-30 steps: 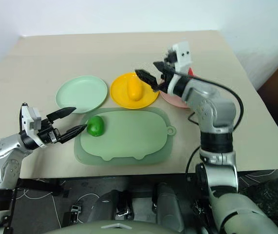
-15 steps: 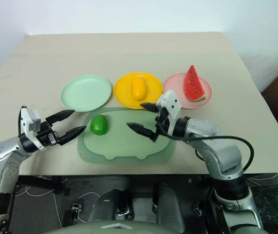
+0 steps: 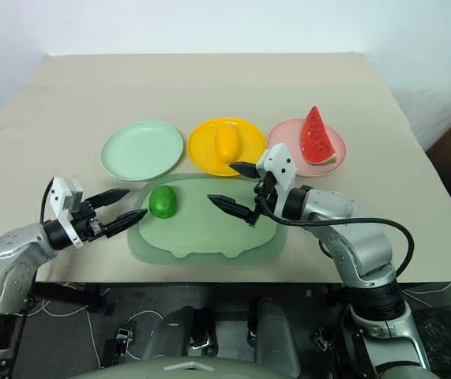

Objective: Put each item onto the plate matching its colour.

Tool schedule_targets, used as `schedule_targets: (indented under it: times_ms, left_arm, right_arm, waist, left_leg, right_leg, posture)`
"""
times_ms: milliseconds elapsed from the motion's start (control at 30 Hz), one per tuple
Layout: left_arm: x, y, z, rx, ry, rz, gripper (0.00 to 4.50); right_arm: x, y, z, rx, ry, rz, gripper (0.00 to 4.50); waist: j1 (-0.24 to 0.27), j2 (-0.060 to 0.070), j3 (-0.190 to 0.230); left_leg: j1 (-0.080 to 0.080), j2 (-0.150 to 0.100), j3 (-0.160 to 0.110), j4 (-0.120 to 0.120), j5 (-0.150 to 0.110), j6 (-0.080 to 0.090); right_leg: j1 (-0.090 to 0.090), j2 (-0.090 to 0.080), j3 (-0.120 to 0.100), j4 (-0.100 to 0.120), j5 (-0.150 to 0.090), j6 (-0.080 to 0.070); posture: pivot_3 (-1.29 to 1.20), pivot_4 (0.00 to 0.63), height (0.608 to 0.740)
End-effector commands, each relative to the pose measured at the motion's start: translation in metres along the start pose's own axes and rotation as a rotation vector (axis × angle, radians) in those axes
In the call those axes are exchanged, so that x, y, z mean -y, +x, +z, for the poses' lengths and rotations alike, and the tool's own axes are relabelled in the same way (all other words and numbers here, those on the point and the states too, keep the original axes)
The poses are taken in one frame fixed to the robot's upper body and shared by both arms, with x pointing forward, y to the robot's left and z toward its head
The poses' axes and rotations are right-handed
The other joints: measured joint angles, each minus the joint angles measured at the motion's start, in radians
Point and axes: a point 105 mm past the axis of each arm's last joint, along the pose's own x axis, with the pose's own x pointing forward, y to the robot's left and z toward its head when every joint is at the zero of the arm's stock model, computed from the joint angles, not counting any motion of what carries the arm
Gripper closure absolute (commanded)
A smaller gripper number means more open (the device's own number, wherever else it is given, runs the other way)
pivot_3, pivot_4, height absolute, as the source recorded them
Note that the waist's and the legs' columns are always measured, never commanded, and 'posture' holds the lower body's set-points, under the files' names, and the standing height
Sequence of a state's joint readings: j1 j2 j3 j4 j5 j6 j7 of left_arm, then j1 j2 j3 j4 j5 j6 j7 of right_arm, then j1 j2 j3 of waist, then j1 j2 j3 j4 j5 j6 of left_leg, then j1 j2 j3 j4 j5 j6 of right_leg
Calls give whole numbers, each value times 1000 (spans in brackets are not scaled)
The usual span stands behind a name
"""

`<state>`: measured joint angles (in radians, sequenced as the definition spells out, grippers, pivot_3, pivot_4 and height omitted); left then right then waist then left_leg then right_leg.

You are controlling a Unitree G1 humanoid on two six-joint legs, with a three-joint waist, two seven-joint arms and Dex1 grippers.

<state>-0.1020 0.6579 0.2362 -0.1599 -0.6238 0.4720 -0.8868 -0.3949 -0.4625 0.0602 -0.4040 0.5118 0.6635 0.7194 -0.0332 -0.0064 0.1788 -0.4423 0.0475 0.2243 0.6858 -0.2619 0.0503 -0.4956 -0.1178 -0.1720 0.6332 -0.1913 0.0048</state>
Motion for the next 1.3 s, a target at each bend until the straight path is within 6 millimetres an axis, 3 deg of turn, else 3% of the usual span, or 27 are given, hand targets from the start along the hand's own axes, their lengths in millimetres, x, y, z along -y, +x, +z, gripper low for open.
schedule_targets:
  times_ms: [33,133,300,400,733,933,1100,1300]
  left_arm:
    - [6,11,20,29,-46,-9,0]
    - [12,25,24,7,-129,-15,0]
    - [19,40,13,-73,-182,1,0]
    - [19,50,-4,-170,-189,54,0]
    - [15,57,-16,-259,-194,115,0]
    - [14,56,-18,-243,-196,89,1477]
    - [10,55,-13,-215,-195,100,1517]
    - [4,50,7,-158,-194,84,1517]
  right_arm:
    - [3,0,14,45,-52,-17,11]
    - [5,1,15,51,-52,-35,11]
    - [7,2,15,58,-59,-66,11]
    - [8,2,15,55,-64,-78,11]
    - [18,-4,16,60,-83,-125,11]
    - [16,-5,14,47,-81,-107,0]
    - [8,-7,10,23,-55,-50,0]
    - [7,-8,6,8,-54,-47,0]
  waist:
    - [0,0,0]
    - [2,0,0]
    - [1,0,0]
    - [3,0,0]
    - [19,0,0]
    - [19,0,0]
    - [19,0,0]
    - [19,0,0]
  left_leg:
    - [0,0,0,0,0,0]
    - [0,0,0,0,0,0]
    - [1,0,0,0,0,0]
    - [1,0,0,1,0,0]
    - [2,0,-1,3,0,0]
    - [2,0,-1,3,0,0]
    - [2,0,-1,3,0,0]
    - [2,0,-2,4,0,0]
  right_leg:
    - [0,0,0,0,0,0]
    - [0,1,0,1,2,3]
    - [1,2,0,2,2,4]
    - [1,2,0,2,2,4]
    - [3,2,0,3,2,4]
    - [3,1,0,3,2,4]
    - [3,1,0,4,2,3]
    - [3,1,0,4,2,3]
  posture:
    - [0,150,696]
    - [0,150,696]
    - [0,150,696]
    - [0,150,696]
    - [0,150,696]
    - [0,150,696]
    - [0,150,696]
    - [0,150,696]
